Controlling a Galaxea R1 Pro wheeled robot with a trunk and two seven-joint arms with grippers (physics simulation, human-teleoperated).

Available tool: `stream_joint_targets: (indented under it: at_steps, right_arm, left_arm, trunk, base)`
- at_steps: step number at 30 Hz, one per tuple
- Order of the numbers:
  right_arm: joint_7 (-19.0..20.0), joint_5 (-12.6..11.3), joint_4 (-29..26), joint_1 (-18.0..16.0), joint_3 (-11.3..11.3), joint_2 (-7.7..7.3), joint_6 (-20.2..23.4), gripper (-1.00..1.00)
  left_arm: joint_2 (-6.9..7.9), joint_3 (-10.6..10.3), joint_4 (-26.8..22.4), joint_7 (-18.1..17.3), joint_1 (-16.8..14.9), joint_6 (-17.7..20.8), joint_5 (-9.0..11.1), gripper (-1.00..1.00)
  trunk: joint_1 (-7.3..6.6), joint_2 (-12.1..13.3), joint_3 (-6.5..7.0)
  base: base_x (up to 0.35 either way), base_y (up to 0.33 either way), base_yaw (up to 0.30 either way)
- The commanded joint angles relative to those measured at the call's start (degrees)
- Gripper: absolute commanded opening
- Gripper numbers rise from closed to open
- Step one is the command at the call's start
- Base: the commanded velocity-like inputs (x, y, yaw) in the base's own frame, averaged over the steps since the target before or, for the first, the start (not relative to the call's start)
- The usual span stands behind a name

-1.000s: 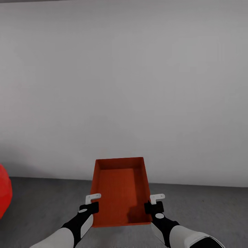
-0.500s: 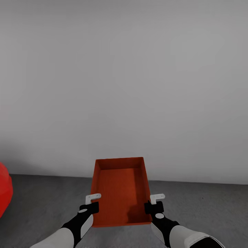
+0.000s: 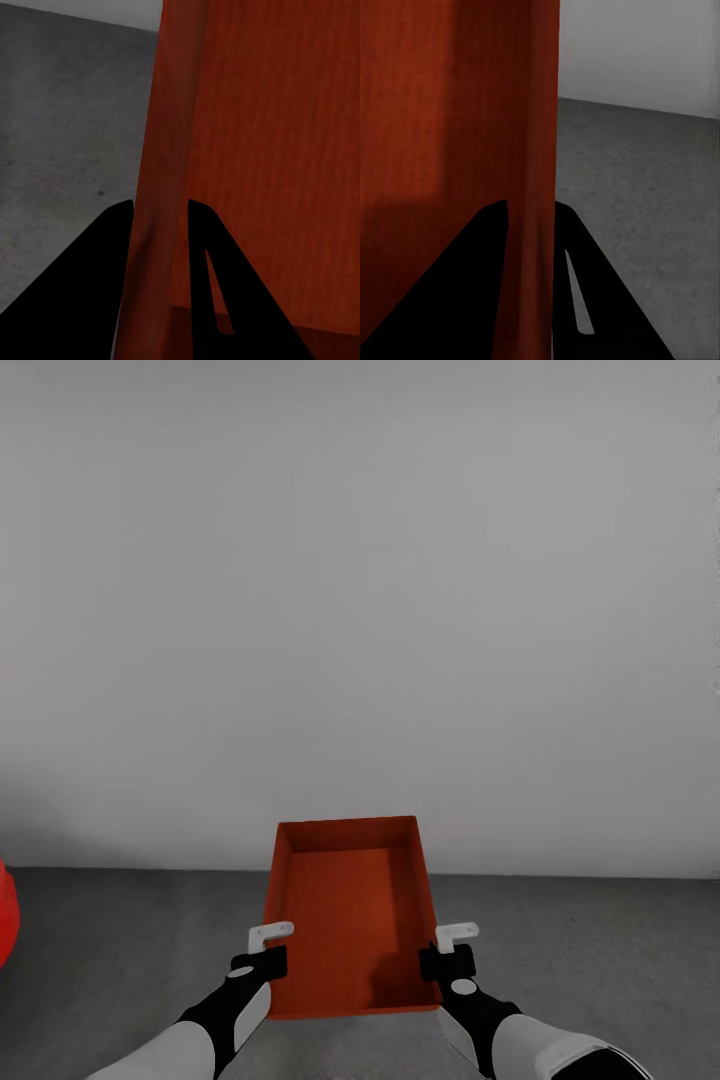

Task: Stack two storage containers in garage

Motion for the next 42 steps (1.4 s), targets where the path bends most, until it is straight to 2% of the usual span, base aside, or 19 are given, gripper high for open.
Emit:
stream_joint_targets:
  at_steps: [1, 22, 42]
  right_arm:
    - [-0.5, -2.0, 0.3, -0.1, -2.0, -0.23, -0.5, -1.00]
    - [-0.5, -2.0, 0.3, -0.1, -2.0, -0.24, -0.5, -1.00]
    - [-0.4, -2.0, 0.3, 0.0, -2.0, -0.28, -0.5, -1.00]
  left_arm:
    - [0.16, 0.9, -0.2, 0.5, -0.1, -0.4, -0.8, -1.00]
    - [0.16, 0.9, -0.2, 0.5, -0.1, -0.4, -0.8, -1.00]
    - [0.16, 0.9, -0.2, 0.5, -0.1, -0.4, -0.8, -1.00]
  trunk:
    - [0.01, -0.1, -0.17]
    - [0.01, -0.1, -2.11]
    - [0.01, -0.1, -3.95]
  base:
    - [0.000, 0.000, -0.122]
    - [0.000, 0.000, -0.106]
    - [0.000, 0.000, -0.007]
